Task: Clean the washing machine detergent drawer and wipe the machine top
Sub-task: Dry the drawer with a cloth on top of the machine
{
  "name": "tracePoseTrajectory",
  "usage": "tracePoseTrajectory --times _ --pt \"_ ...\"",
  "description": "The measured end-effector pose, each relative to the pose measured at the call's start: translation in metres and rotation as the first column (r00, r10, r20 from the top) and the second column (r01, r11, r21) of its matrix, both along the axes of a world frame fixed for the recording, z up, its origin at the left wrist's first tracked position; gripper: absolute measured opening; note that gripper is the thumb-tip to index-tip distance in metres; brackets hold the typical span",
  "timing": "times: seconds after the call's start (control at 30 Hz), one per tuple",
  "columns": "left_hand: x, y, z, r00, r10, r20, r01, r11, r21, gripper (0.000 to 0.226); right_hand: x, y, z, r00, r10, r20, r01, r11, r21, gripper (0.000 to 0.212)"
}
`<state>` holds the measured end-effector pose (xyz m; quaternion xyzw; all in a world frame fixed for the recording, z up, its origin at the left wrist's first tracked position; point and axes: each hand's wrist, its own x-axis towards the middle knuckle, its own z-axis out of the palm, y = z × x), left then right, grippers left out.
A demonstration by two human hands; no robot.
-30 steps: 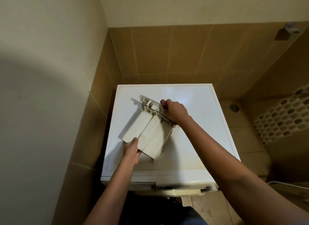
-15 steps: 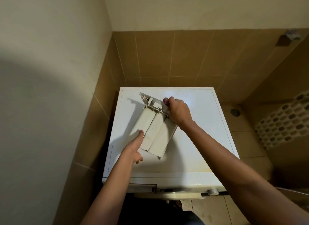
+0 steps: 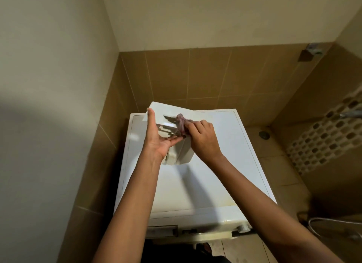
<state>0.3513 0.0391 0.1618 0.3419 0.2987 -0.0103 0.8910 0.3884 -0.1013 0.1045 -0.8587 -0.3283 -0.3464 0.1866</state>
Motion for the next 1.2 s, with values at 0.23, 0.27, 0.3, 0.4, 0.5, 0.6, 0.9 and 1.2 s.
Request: tracePoseTrajectory --times 0.23,0.27,0.3,0.4,0.5,0.6,0.9,1.2 --pt "-0.008 -0.009 -0.032 0.980 -0.040 -0.192 0.058 0.995 0.084 0.054 -0.020 -0.018 -0.026 0.974 0.219 -0.050 -0.220 0.975 -0.013 0.036" --pt "-0.008 -0.009 -0.038 0.980 -0.039 -0.197 0.061 0.992 0.108 0.057 -0.024 -0.018 -0.027 0.965 0.251 -0.077 -0.253 0.967 -0.023 0.034" --pt "-0.009 -0.007 -0.044 0.978 -0.029 -0.208 0.059 0.989 0.137 0.059 -0.030 -0.018 -0.028 0.953 0.281 -0.113 -0.287 0.957 -0.035 0.033" --pt "-0.013 -0.001 -0.058 0.974 -0.026 -0.225 0.068 0.981 0.183 0.058 -0.049 -0.018 -0.031 0.887 0.356 -0.295 -0.369 0.929 0.012 0.036" --pt "-0.016 0.004 -0.067 0.966 -0.043 -0.255 0.092 0.979 0.184 0.062 -0.063 -0.021 -0.021 0.764 0.406 -0.502 -0.323 0.913 0.247 0.041" --pt "-0.020 0.009 -0.068 0.956 -0.052 -0.290 0.121 0.966 0.227 0.062 -0.066 -0.021 -0.001 0.727 0.413 -0.548 -0.128 0.866 0.483 0.040" --pt "-0.015 0.022 -0.057 0.935 0.007 -0.356 0.170 0.871 0.462 0.059 -0.034 -0.016 0.047 0.593 0.308 -0.744 0.303 0.770 0.561 0.029" --pt "-0.004 0.025 -0.063 0.926 0.123 -0.357 0.143 0.763 0.631 0.068 -0.053 0.021 0.022 0.674 -0.153 -0.723 -0.151 0.929 -0.338 0.061"
